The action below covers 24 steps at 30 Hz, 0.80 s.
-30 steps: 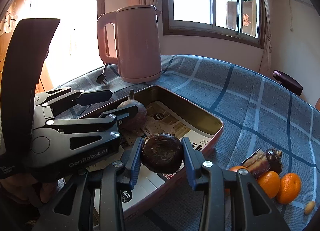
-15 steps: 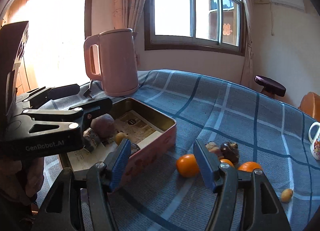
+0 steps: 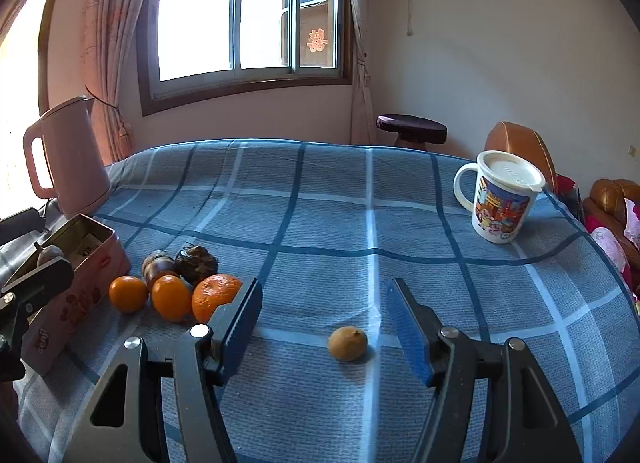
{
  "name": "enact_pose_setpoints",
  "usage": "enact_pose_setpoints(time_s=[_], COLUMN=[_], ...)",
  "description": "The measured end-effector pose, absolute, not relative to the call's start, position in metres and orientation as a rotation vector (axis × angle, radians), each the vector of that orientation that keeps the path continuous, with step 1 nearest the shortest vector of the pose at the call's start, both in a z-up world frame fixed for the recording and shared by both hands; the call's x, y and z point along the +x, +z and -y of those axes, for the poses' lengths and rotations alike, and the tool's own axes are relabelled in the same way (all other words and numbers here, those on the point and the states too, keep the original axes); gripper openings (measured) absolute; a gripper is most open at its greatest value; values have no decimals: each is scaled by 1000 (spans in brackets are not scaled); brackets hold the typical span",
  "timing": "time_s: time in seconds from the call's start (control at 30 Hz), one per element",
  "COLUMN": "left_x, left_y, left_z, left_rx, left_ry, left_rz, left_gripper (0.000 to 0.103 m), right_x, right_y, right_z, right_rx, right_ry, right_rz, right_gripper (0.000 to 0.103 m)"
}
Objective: Organize fruits
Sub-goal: 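Grasp the tan round fruit with the right tool while the left tool grasps the large orange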
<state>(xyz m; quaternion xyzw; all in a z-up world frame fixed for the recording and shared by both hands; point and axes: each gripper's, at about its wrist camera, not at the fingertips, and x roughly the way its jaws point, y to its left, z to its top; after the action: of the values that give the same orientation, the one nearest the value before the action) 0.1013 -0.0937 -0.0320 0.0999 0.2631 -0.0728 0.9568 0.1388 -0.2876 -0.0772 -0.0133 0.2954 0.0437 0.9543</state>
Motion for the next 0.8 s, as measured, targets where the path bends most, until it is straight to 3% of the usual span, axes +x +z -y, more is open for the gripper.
enact_pose_setpoints(time_s=[0.23,0.3,0.5,0.63,0.8], left_x=[129,138,165,175,181], left_y=[-53,-60,-78,-87,-99], left_z=[140,152,172,178,184], left_rx=[245,267,281,280,293], left_ry=[-212,-223,-293,-329,-346], left_rz=[-587,-610,-703,-753,-788], left_gripper=[95,93,77,61,60], right_x=[145,147,158,164,171], right_y=[-94,-96,-107,-112,-120], right_z=[305,308,302,301,303], right_rx=[-20,-3,-28,-30,-9], right_ry=[87,105,150,154,168], right_rz=[-677,-687,-770,-816,-869], right_gripper=[65,55,49,45,38])
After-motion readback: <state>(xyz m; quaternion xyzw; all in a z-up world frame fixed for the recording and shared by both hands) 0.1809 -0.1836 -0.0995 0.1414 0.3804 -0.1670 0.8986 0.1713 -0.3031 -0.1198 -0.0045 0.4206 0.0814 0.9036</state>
